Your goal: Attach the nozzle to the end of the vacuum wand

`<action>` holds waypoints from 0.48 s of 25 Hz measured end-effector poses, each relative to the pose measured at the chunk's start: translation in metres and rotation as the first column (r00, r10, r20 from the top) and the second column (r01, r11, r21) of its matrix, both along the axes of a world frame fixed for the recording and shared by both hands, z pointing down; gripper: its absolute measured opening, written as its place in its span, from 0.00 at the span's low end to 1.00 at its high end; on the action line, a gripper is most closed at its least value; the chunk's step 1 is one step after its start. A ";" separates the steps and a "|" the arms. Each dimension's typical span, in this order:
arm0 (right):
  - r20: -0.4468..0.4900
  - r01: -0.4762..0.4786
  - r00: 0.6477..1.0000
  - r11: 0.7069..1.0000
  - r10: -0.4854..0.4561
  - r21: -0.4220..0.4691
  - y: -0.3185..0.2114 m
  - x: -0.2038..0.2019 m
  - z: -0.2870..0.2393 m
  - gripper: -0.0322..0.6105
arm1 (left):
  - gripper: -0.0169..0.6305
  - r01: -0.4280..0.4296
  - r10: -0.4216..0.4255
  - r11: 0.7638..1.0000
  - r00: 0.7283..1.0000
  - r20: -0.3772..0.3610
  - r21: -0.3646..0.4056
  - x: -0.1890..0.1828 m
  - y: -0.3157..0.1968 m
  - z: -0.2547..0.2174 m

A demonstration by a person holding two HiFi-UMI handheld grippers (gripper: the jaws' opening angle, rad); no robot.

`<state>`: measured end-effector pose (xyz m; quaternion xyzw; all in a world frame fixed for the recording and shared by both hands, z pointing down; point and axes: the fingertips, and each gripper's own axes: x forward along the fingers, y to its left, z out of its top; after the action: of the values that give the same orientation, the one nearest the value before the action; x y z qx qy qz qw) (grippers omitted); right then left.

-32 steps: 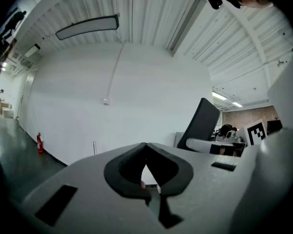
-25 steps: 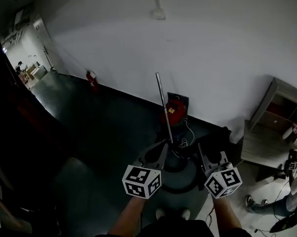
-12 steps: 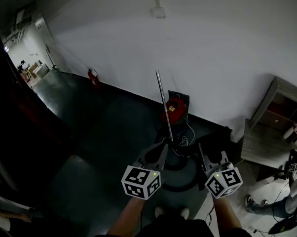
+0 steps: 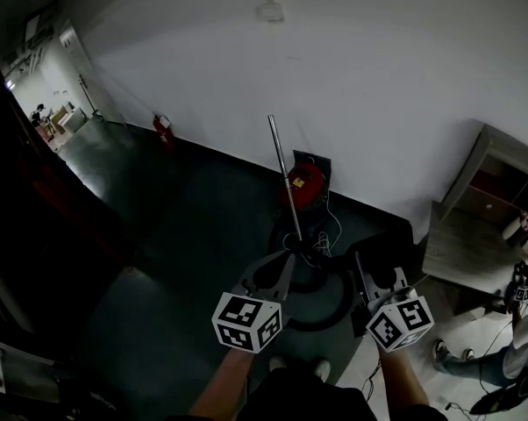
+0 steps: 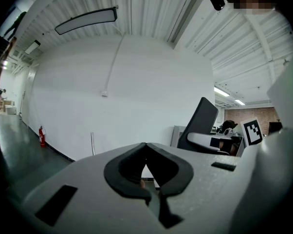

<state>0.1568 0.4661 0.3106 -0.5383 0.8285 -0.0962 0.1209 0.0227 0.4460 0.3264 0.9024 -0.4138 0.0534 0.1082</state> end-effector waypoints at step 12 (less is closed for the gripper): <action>0.011 -0.001 1.000 1.000 0.001 -0.018 -0.021 -0.001 0.013 0.19 | 0.03 -0.004 0.005 1.000 1.000 0.020 -0.020 0.001 -0.023 0.016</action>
<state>0.1562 0.4447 0.3238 -0.5393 0.8266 -0.1066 0.1205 0.0239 0.4229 0.3421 0.9015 -0.4123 0.0671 0.1130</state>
